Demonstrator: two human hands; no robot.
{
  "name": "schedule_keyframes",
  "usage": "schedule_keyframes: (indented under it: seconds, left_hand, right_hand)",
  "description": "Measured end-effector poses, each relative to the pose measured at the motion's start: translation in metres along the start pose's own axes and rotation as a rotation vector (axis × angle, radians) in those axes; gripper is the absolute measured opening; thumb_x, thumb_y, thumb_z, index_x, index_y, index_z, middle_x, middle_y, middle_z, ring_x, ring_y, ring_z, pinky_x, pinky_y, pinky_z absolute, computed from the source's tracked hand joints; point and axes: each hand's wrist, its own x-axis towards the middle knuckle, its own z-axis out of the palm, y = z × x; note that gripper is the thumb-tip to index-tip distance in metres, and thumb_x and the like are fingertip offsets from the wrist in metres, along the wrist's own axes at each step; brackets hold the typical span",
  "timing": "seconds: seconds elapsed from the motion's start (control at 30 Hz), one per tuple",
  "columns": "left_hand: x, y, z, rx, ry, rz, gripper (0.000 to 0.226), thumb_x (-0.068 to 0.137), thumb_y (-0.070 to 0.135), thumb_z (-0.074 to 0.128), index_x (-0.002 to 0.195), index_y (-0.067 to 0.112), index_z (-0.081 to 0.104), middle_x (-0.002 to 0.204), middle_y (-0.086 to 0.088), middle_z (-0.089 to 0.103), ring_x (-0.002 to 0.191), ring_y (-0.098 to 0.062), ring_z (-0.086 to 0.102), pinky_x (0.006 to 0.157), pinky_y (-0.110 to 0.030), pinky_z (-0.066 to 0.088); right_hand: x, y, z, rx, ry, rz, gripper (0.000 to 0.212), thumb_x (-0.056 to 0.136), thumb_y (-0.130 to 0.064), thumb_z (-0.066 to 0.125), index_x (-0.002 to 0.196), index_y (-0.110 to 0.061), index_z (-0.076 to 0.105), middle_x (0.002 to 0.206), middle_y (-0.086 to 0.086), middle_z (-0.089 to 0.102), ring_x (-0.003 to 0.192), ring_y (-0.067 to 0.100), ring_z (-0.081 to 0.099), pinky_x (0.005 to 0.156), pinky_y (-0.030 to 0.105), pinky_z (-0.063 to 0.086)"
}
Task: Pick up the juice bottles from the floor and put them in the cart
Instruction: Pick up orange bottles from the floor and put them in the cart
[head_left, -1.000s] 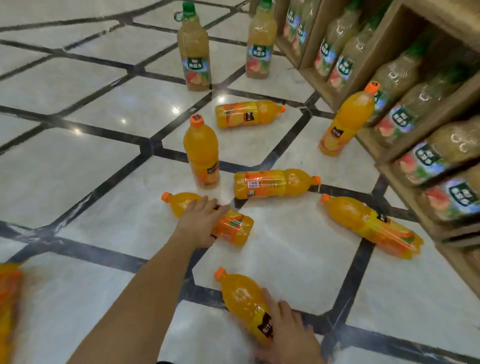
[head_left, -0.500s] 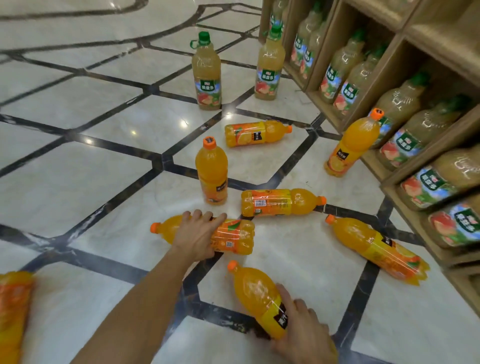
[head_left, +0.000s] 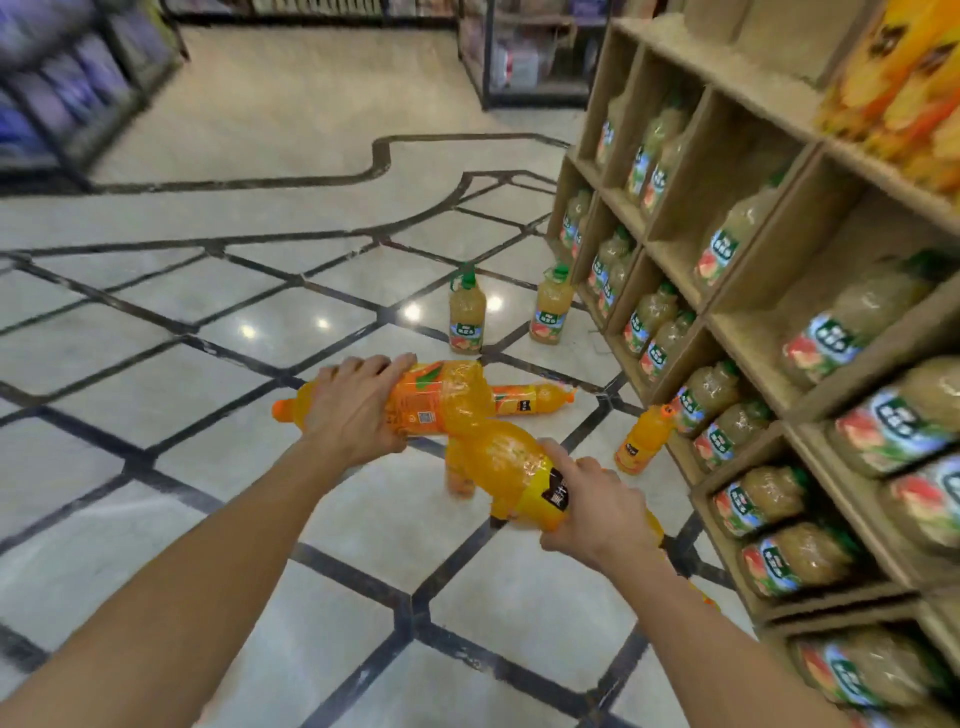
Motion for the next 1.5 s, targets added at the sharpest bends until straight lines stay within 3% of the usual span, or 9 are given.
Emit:
schedule_keyframes:
  seconds: [0.33, 0.4, 0.63, 0.77, 0.97, 1.07, 1.27, 1.4, 1.5]
  left_hand:
    - [-0.088, -0.051, -0.342, 0.113, 0.179, -0.206, 0.098, 0.056, 0.067, 0.067, 0.143, 0.033, 0.037, 0.129, -0.001, 0.061, 0.114, -0.03, 0.056, 0.094, -0.051, 0.043]
    - [-0.114, -0.06, -0.392, 0.141, 0.207, -0.269, 0.097, 0.054, 0.066, 0.061, 0.142, 0.031, 0.04, 0.128, -0.001, 0.061, 0.113, -0.03, 0.057, 0.093, -0.049, 0.042]
    - [-0.246, -0.077, -0.497, 0.215, 0.29, -0.575, 0.102, 0.052, 0.052, 0.077, 0.144, 0.034, 0.036, 0.13, 0.002, 0.058, 0.116, -0.027, 0.054, 0.095, -0.046, 0.042]
    - [-0.343, -0.078, -0.522, 0.261, 0.302, -0.754, 0.106, 0.053, 0.056, 0.077, 0.146, 0.035, 0.031, 0.134, 0.001, 0.056, 0.118, -0.027, 0.054, 0.098, -0.049, 0.043]
    - [-0.503, -0.071, -0.523, 0.291, 0.252, -1.056, 0.103, 0.055, 0.057, 0.073, 0.147, 0.034, 0.033, 0.132, -0.001, 0.057, 0.118, -0.029, 0.053, 0.098, -0.046, 0.04]
    - [-0.584, -0.068, -0.51, 0.264, 0.246, -1.209, 0.105, 0.054, 0.061, 0.073, 0.147, 0.034, 0.032, 0.131, 0.001, 0.057, 0.117, -0.029, 0.052, 0.097, -0.046, 0.04]
    - [-0.735, -0.072, -0.471, 0.044, 0.306, -1.54, 0.107, 0.048, 0.059, 0.077, 0.143, 0.033, 0.034, 0.119, -0.001, 0.062, 0.106, -0.033, 0.056, 0.087, -0.045, 0.046]
    - [-0.819, -0.074, -0.434, -0.166, 0.436, -1.756, 0.095, 0.041, 0.057, 0.076, 0.128, 0.039, 0.041, 0.104, 0.002, 0.065, 0.094, -0.034, 0.062, 0.075, -0.045, 0.054]
    - [-0.867, -0.076, -0.401, -0.305, 0.515, -1.865, 0.088, 0.039, 0.055, 0.077, 0.119, 0.038, 0.045, 0.093, 0.001, 0.068, 0.086, -0.032, 0.065, 0.07, -0.043, 0.054]
  right_hand:
    - [-0.068, -0.111, -0.305, 0.069, 0.162, -0.22, 0.122, 0.061, -0.053, 0.084, 0.15, -0.054, 0.0, 0.122, 0.0, 0.057, 0.111, 0.028, 0.058, 0.08, 0.046, 0.056]
    - [-0.078, -0.135, -0.35, 0.074, 0.187, -0.283, 0.121, 0.06, -0.052, 0.085, 0.149, -0.054, 0.003, 0.122, 0.0, 0.056, 0.112, 0.029, 0.058, 0.081, 0.046, 0.056]
    - [-0.125, -0.234, -0.433, 0.137, 0.261, -0.554, 0.117, 0.058, -0.05, 0.087, 0.15, -0.05, 0.015, 0.115, 0.001, 0.058, 0.104, 0.03, 0.063, 0.074, 0.039, 0.051]
    - [-0.172, -0.304, -0.429, 0.177, 0.214, -0.722, 0.114, 0.056, -0.045, 0.088, 0.148, -0.049, 0.019, 0.105, -0.003, 0.056, 0.099, 0.029, 0.062, 0.075, 0.041, 0.052]
    - [-0.269, -0.416, -0.379, 0.244, 0.056, -0.98, 0.117, 0.06, -0.041, 0.09, 0.151, -0.048, 0.018, 0.127, 0.004, 0.058, 0.115, 0.032, 0.058, 0.085, 0.044, 0.047]
    - [-0.327, -0.469, -0.337, 0.297, -0.03, -1.09, 0.113, 0.06, -0.038, 0.091, 0.146, -0.049, 0.019, 0.123, 0.003, 0.056, 0.113, 0.031, 0.058, 0.08, 0.043, 0.045]
    - [-0.446, -0.563, -0.231, 0.345, -0.212, -1.204, 0.113, 0.051, -0.044, 0.086, 0.145, -0.05, 0.024, 0.118, 0.002, 0.063, 0.103, 0.033, 0.064, 0.079, 0.046, 0.055]
    - [-0.513, -0.603, -0.154, 0.314, -0.314, -1.217, 0.115, 0.056, -0.042, 0.087, 0.151, -0.045, 0.023, 0.125, 0.002, 0.059, 0.108, 0.031, 0.061, 0.077, 0.041, 0.049]
    - [-0.549, -0.618, -0.101, 0.334, -0.388, -1.234, 0.102, 0.06, -0.031, 0.088, 0.145, -0.042, 0.033, 0.101, -0.008, 0.056, 0.089, 0.024, 0.055, 0.067, 0.033, 0.037]
